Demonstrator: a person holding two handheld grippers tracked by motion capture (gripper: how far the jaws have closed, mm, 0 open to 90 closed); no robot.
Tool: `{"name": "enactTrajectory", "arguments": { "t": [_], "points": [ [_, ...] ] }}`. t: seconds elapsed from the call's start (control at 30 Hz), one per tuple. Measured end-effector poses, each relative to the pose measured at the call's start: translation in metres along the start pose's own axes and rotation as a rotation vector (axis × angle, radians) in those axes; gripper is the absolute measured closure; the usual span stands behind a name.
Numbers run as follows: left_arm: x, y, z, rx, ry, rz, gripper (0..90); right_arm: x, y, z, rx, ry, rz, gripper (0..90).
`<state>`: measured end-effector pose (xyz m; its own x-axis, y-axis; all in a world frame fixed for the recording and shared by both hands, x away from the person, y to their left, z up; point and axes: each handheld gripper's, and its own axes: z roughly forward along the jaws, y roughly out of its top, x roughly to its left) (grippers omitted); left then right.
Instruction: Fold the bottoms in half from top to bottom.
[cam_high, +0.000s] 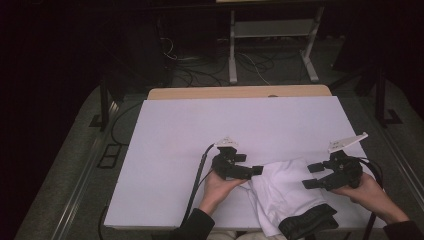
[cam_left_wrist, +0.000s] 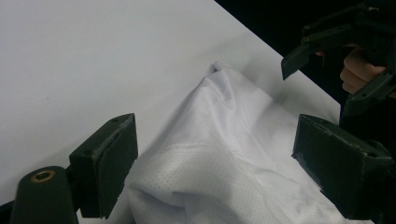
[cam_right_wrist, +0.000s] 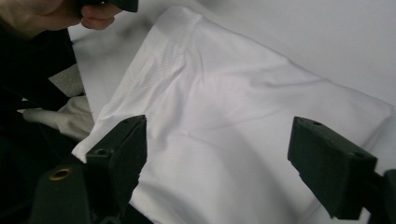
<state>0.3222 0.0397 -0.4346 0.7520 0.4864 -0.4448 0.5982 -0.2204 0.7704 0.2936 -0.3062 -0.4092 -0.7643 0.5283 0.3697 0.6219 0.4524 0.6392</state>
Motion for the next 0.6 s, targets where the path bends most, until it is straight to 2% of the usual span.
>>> {"name": "enactTrajectory", "arguments": {
  "t": [0.07,0.17,0.37,0.47,0.6],
  "points": [
    [0.001,0.000,0.000,0.001,-0.004,-0.005,13.0,-0.003,0.001,0.000,-0.007,-0.005,0.003,14.1],
    [0.002,0.001,0.000,0.005,-0.011,-0.023,13.0,-0.007,0.003,-0.001,-0.018,-0.018,0.006,13.6],
    [0.004,0.000,0.000,0.019,0.005,-0.007,12.9,-0.018,0.005,0.001,-0.030,-0.044,0.014,12.9],
    [0.005,0.000,0.001,0.025,0.013,-0.002,12.9,-0.024,0.005,0.004,-0.019,-0.088,0.008,13.0],
    [0.006,-0.001,0.002,0.036,0.021,0.006,12.9,-0.033,0.004,0.006,-0.018,-0.111,0.021,13.4]
  ]
}}
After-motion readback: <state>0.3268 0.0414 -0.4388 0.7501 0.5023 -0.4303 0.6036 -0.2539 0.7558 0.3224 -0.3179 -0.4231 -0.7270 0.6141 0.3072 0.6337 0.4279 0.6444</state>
